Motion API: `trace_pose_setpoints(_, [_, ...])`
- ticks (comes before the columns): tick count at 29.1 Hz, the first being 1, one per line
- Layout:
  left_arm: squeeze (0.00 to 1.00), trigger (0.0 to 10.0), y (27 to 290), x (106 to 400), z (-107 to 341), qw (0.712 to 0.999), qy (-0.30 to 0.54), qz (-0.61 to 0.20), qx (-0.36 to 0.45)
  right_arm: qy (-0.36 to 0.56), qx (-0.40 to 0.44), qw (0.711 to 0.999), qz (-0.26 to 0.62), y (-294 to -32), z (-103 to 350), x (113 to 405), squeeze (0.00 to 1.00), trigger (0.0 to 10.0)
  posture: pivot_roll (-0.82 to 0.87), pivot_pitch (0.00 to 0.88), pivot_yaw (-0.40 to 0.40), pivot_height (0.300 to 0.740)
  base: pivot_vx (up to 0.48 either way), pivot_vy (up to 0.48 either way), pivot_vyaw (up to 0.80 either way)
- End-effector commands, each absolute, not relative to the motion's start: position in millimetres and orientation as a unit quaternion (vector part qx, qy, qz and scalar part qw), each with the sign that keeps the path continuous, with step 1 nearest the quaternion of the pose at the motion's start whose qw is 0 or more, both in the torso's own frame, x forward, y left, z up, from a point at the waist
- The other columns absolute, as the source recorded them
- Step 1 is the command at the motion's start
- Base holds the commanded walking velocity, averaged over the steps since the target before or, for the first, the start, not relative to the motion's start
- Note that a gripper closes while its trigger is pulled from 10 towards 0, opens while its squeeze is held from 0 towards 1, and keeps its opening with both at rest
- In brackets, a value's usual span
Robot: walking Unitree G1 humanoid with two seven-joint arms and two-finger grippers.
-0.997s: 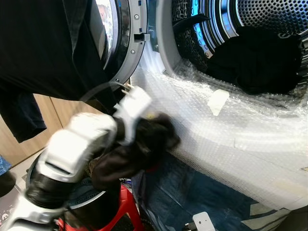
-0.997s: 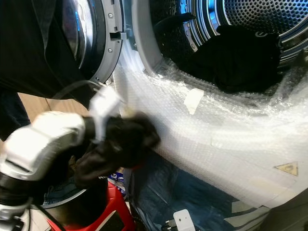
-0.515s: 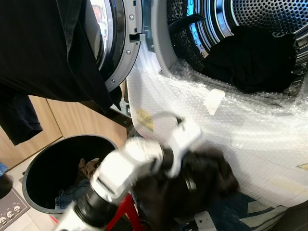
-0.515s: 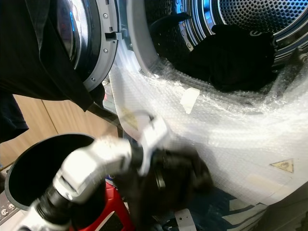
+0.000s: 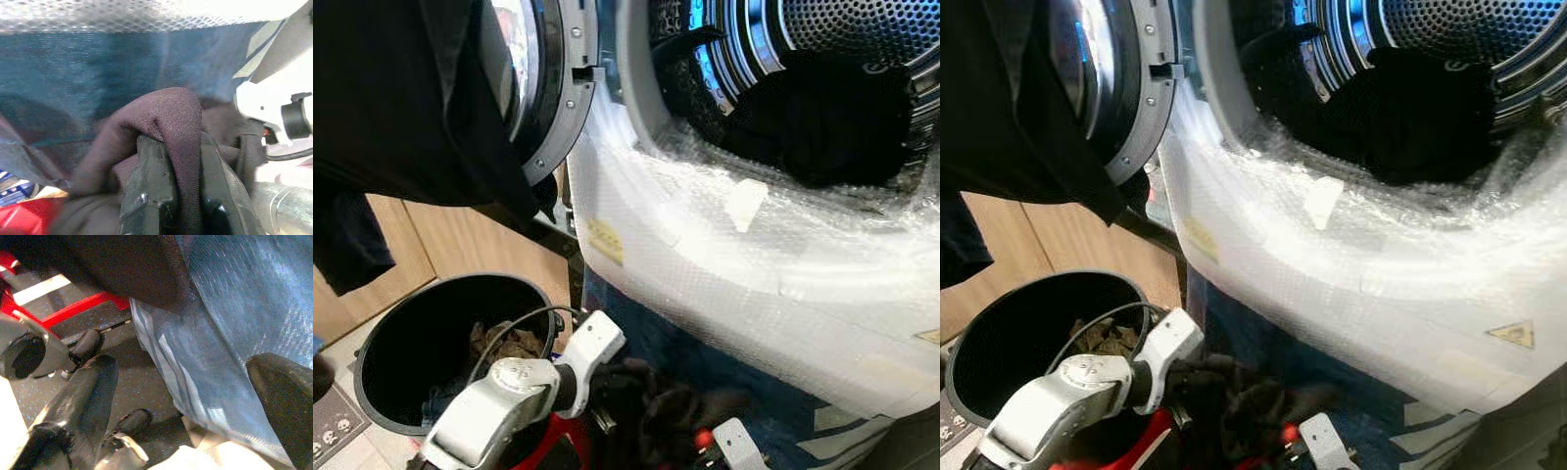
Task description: Clothes washing
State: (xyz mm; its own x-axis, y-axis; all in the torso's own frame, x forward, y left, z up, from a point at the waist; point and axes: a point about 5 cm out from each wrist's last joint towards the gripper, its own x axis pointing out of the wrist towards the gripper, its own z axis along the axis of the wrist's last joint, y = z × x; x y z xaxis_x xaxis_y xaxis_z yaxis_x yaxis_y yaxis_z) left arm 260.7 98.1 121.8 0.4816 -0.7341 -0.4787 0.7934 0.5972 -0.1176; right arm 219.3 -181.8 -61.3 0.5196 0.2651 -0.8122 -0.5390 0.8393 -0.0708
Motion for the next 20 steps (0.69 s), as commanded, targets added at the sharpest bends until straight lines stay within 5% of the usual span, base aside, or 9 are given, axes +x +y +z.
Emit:
trace_pose_setpoints(1, [0.00,0.0,99.5,260.3,129.8,0.864,0.230,-0.444,0.061,0.417,-0.173,0.853,0.260,-186.0,-55.8,224.3,0.00,10.0,0.31,0.013,-0.055,0.740,0.000,0.000,0.00])
trace_pose_setpoints(9, [0.00,0.0,113.1,254.4,121.1,0.859,0.249,-0.438,0.087,0.387,-0.184,0.858,0.284,-209.3,-38.3,237.3,0.02,10.0,0.29,0.027,-0.055,0.740,0.000,0.000,0.00])
trace_pose_setpoints(10, [0.00,0.0,116.6,250.7,117.2,0.851,0.259,-0.446,0.101,0.372,-0.170,0.866,0.287,-213.1,-31.4,243.0,0.98,10.0,0.28,0.037,-0.053,0.740,0.000,0.000,0.00])
trace_pose_setpoints(15, [0.00,0.0,122.1,245.3,106.7,0.833,0.276,-0.458,0.139,0.296,-0.079,0.889,0.341,-213.9,-3.9,259.9,1.00,10.0,0.28,0.043,-0.050,0.740,0.000,0.000,0.00])
trace_pose_setpoints(20, [0.00,0.0,109.3,247.9,113.1,0.824,0.251,-0.487,0.144,0.247,-0.061,0.857,0.447,-209.4,16.6,258.7,1.00,10.0,0.27,0.054,-0.050,0.740,0.000,0.000,0.00])
